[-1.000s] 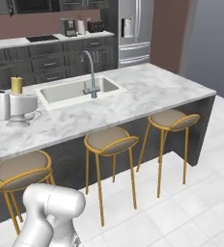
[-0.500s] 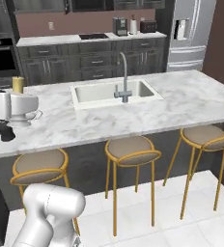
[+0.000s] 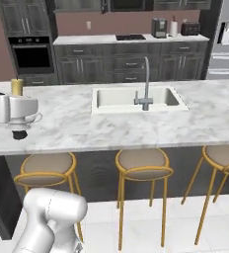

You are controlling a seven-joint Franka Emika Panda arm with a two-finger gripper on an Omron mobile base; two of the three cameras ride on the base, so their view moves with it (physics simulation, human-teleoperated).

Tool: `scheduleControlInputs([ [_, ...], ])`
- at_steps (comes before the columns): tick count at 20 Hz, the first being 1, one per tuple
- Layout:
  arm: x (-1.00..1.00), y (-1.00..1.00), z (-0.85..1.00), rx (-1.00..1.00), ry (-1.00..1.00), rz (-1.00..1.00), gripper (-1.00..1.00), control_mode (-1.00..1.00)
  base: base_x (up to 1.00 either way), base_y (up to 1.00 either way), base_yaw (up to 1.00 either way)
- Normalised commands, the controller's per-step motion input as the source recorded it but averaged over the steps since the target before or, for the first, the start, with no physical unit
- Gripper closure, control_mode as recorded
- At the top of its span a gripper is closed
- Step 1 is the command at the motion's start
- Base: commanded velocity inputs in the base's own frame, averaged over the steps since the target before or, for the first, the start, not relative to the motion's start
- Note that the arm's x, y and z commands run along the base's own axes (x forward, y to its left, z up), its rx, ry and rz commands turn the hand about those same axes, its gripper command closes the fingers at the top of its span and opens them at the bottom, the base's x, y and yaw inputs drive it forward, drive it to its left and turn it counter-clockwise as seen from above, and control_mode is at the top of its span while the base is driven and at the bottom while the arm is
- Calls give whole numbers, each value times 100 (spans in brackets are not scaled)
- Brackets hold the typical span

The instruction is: Get the candle and the liquor from the cabinet and move them to the dining counter.

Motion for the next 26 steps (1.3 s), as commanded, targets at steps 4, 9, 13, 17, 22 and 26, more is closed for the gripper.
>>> scheduleControlInputs([
  [4,0,0,0,0,0,0,100,100,12,-46,32],
  [9,0,0,0,0,0,0,100,100,34,-26,37],
  [13,0,0,0,0,0,0,100,100,34,-32,31],
  [17,0,0,0,0,0,0,100,100,32,-47,17],
  [22,0,0,0,0,0,0,100,100,31,-53,9],
  [26,0,0,0,0,0,0,100,100,46,-39,13],
])
